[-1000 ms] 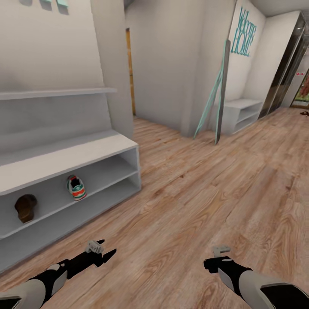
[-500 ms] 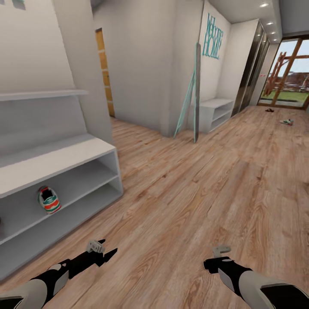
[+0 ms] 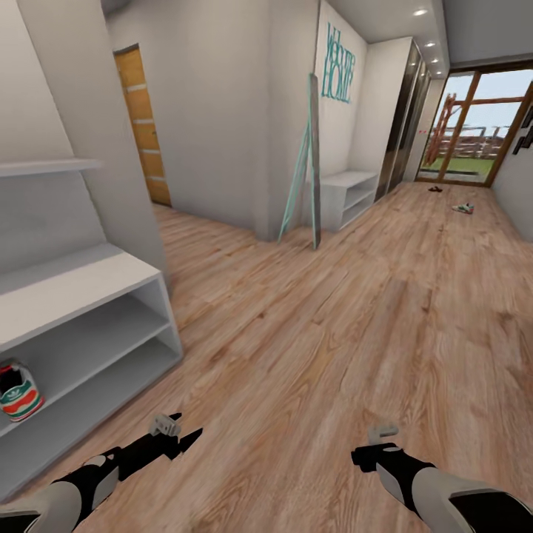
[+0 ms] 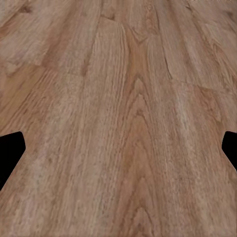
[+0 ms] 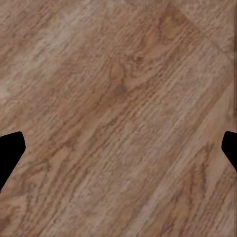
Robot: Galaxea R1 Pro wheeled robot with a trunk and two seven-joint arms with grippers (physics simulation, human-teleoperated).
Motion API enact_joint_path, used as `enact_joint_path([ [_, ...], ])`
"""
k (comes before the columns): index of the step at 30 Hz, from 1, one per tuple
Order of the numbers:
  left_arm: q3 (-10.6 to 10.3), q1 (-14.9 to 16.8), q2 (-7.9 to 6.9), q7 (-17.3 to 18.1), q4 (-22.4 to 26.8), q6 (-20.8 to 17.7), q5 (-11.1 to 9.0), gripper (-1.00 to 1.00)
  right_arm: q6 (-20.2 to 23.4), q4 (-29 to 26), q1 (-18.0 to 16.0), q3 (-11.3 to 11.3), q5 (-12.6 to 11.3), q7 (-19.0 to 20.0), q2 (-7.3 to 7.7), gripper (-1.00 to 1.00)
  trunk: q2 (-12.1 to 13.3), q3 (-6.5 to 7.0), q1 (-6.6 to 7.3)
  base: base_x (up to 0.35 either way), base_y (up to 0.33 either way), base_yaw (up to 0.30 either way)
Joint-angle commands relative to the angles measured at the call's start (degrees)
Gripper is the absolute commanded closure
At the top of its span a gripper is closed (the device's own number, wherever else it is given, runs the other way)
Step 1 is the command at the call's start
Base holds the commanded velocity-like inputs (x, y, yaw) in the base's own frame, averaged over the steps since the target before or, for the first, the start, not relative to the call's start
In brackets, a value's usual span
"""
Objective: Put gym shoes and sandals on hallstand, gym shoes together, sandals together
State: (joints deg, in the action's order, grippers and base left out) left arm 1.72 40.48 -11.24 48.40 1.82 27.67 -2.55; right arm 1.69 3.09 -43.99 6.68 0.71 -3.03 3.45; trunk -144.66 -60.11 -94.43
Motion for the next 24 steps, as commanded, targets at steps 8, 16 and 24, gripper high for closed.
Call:
enact_joint_path([
  [8,0.1,0.0,0.06,0.4,-0.1,-0.1,-0.3,-1.0,0.2,0.1,0.0,0.4,0.1,-0.1,-0.02,-1.0,0.0,-0.05,-0.02,0.35,-0.082,-0.08],
  [16,0.1,0.0,0.17,0.4,-0.1,-0.1,-0.3,-1.0,0.2,0.1,0.0,0.4,0.1,-0.1,-0.02,-1.0,0.0,-0.05,-0.02,0.35,-0.082,-0.25],
  [24,0.1,0.0,0.4,0.4,-0.1,-0.1,-0.3,-1.0,0.2,0.1,0.0,0.4,0.1,-0.1,-0.02,-1.0,0.0,-0.05,-0.02,0.35,-0.082,-0.292],
])
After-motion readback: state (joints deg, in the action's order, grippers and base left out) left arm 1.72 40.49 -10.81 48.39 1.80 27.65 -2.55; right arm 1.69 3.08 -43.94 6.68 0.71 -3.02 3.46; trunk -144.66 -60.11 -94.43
